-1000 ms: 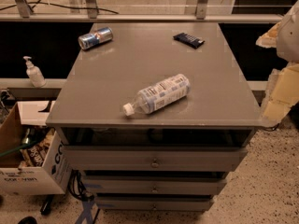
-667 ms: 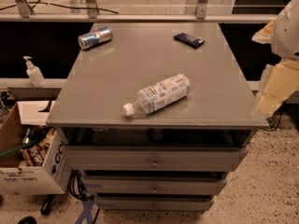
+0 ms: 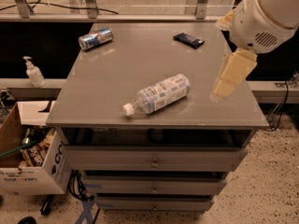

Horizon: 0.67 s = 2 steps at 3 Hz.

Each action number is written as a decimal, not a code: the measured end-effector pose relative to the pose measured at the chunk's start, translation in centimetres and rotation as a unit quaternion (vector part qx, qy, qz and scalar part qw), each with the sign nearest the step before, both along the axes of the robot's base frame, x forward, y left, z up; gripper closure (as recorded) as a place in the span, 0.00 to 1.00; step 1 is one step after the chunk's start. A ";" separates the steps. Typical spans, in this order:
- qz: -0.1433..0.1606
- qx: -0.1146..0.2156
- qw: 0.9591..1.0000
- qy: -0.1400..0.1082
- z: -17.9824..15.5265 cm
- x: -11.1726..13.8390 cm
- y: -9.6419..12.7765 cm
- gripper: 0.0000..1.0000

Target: Pick redbull can

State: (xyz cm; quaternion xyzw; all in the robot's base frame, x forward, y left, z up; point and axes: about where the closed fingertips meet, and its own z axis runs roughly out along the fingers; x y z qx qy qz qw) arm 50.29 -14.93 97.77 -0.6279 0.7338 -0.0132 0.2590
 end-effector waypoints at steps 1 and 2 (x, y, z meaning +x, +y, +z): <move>0.025 0.032 0.999 -0.018 0.0 2.7 3.3 0.00; 0.037 0.067 0.996 -0.034 -0.8 5.2 6.2 0.00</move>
Offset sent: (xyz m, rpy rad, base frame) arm 0.0820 0.0944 -0.0186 0.2206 -0.0973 0.1001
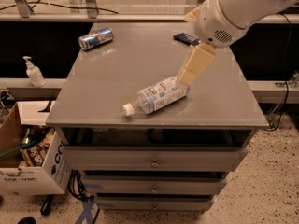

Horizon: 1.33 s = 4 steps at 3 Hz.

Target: Pick redbull can

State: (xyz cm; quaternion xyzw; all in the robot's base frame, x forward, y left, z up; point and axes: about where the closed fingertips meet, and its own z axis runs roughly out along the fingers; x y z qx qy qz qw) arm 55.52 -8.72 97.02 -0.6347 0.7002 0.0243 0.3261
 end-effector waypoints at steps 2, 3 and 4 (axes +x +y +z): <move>-0.013 0.011 1.000 0.001 -0.9 0.6 -0.1 0.00; -0.021 0.037 0.999 -0.002 -2.7 3.3 1.5 0.00; -0.028 0.069 0.997 -0.006 -3.6 6.6 3.6 0.00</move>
Offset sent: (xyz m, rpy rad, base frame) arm 0.0187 -0.0069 -0.0259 0.0637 0.0073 -0.0746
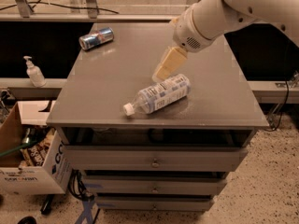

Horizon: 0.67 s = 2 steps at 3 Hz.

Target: Pick redbull can

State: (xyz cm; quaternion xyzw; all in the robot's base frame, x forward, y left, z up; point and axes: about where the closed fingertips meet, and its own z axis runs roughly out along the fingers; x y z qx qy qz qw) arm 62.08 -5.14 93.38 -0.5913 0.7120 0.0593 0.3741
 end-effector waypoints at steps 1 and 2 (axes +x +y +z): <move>-0.003 0.038 0.999 -0.006 -0.4 3.6 2.6 0.00; -0.001 0.073 0.997 -0.009 -0.2 6.8 5.0 0.00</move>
Offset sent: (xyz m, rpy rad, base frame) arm 0.1096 0.0770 0.0050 0.2341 -0.0324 -0.0020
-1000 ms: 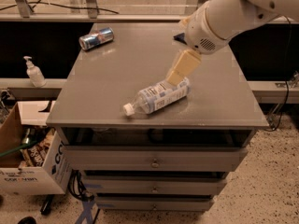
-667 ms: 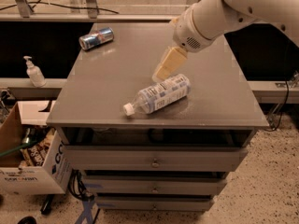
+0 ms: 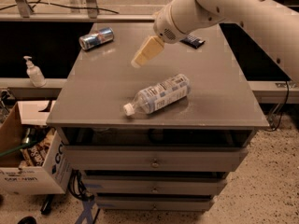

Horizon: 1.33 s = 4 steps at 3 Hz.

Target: Pick redbull can

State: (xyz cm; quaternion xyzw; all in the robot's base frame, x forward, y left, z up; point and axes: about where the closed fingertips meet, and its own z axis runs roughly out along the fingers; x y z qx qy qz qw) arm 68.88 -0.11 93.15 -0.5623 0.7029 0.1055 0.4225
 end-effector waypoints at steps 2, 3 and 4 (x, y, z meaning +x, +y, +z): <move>0.010 0.031 0.999 -0.022 -0.5 3.4 5.1 0.00; 0.008 0.028 0.999 -0.038 -1.3 4.7 8.0 0.00; 0.006 0.033 0.998 -0.047 -3.0 6.9 12.4 0.00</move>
Offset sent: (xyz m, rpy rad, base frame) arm 0.0527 0.0766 -0.0079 0.0886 -0.0928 0.0093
